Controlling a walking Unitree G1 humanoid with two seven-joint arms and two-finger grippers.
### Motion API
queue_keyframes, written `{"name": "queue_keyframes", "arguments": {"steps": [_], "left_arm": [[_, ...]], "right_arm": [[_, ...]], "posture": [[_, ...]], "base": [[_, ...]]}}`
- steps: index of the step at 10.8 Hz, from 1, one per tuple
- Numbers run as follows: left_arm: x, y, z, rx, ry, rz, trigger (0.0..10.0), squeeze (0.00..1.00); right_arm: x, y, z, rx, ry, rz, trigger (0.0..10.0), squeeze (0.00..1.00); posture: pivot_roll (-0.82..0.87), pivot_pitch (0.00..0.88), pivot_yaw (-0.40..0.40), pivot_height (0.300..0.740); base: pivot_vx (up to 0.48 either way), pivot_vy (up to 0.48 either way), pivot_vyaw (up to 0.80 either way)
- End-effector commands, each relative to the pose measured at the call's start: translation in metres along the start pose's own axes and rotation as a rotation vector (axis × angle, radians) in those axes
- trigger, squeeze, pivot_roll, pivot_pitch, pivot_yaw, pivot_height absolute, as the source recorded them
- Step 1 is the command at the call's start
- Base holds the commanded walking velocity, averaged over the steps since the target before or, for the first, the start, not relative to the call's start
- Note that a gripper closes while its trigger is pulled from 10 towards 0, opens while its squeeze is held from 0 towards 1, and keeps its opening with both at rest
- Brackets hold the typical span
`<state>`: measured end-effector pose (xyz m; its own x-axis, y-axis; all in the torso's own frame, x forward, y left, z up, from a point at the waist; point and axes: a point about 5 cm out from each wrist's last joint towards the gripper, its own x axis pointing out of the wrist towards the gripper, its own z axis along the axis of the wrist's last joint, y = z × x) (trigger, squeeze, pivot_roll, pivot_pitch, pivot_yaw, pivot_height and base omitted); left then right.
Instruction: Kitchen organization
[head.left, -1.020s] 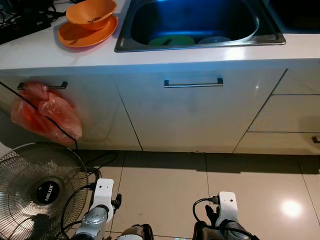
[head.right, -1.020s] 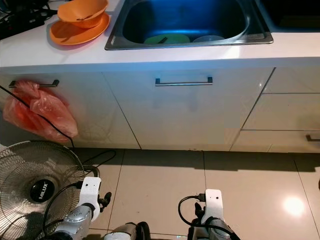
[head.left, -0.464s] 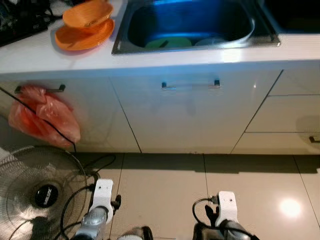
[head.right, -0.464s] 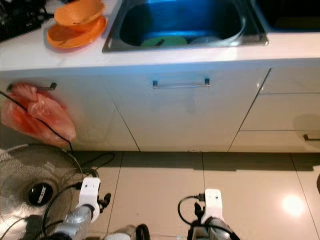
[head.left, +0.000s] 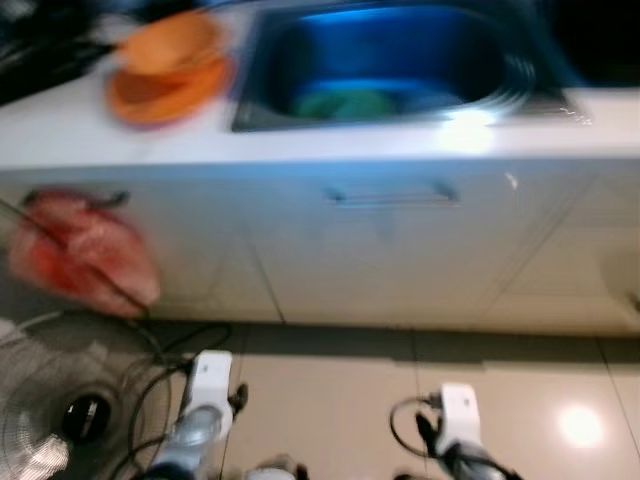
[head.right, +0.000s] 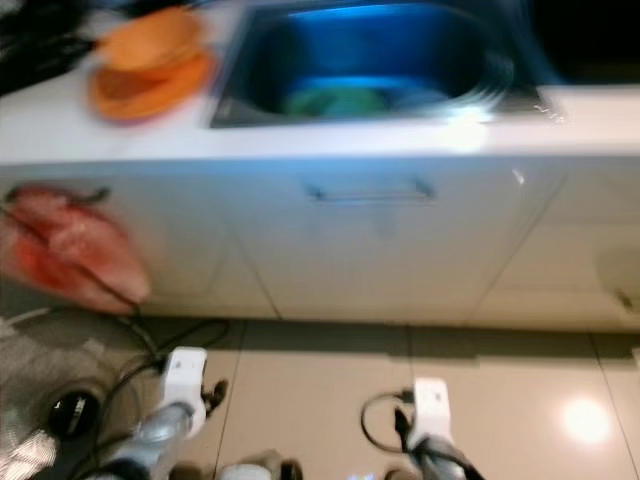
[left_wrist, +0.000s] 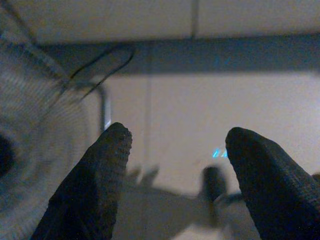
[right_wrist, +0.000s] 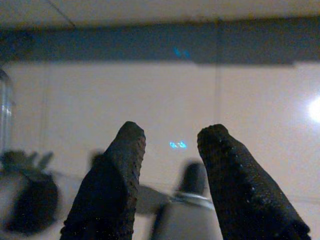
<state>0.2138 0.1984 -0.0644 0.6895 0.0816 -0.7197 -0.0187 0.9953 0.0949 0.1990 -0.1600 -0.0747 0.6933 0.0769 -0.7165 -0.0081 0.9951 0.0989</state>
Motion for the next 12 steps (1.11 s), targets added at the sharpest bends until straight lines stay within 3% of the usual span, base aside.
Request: {"name": "queue_keyframes", "arguments": {"steps": [1,3,12], "left_arm": [[-0.0004,-0.0022,-0.0034,-0.008,0.017,-0.003,10.0,0.0],[-0.0004,-0.0024,-0.0035,-0.008,0.017,-0.004,10.0,0.0],[0.0001,-0.004,-0.0017,-0.005,0.012,-0.013,10.0,0.0]], "right_arm": [[-0.0041,-0.001,-0.0148,0.005,0.049,-0.001,10.0,0.0],[-0.004,-0.0009,-0.0146,0.004,0.049,0.0,10.0,0.0],[-0.0037,-0.0017,-0.0134,0.005,0.046,-0.005,10.0,0.0]], "posture": [[0.06,0.17,0.132,0.74],[0.06,0.167,0.132,0.74],[0.05,0.159,0.135,0.74]], "base": [[0.36,0.0,0.0],[0.351,0.0,0.0],[0.0,0.0,0.0]]}}
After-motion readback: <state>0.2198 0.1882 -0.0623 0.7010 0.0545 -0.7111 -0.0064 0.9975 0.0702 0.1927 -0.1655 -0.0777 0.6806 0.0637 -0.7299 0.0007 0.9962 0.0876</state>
